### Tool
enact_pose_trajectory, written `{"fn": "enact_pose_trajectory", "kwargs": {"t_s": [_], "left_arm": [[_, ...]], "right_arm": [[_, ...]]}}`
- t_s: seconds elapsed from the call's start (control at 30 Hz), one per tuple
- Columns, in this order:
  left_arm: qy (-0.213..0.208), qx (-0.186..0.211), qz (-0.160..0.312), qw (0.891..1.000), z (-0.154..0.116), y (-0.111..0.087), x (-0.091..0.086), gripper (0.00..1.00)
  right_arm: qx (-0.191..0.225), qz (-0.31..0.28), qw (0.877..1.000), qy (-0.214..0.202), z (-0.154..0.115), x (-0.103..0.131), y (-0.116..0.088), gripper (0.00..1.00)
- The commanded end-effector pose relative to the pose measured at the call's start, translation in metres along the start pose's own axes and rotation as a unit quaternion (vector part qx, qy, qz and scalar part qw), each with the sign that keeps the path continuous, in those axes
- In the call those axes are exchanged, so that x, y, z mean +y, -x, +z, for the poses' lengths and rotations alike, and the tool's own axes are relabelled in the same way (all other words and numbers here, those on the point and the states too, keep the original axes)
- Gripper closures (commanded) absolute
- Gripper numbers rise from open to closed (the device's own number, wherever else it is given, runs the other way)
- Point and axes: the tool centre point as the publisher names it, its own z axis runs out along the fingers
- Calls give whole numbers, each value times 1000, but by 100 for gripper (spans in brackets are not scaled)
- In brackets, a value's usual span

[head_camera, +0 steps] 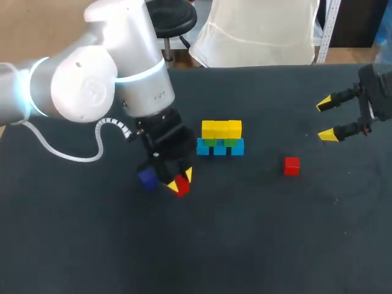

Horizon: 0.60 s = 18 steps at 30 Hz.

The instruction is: Place the blue cubes, place green cubes on the blue cubes, place the yellow cubes on the green cubes, then place the red cubes on the yellow cubes, and place purple cube on the red cubes.

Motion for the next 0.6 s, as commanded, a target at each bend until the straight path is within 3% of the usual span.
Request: {"fn": "enact_pose_trajectory", "kwargs": {"t_s": [0.03, 0.23, 0.6], "left_arm": [[7, -2, -28, 1000, -19, 11, 4, 100], [-5, -3, -96, 995, -40, 25, 20, 100], [56, -14, -163, 985, -77, 28, 48, 100]], "right_arm": [[-1, 0, 1000, 1, 1, -1, 0, 0], [-1, 0, 1000, 1, 1, -1, 0, 0], [-1, 0, 1000, 1, 1, -1, 0, 0]]}}
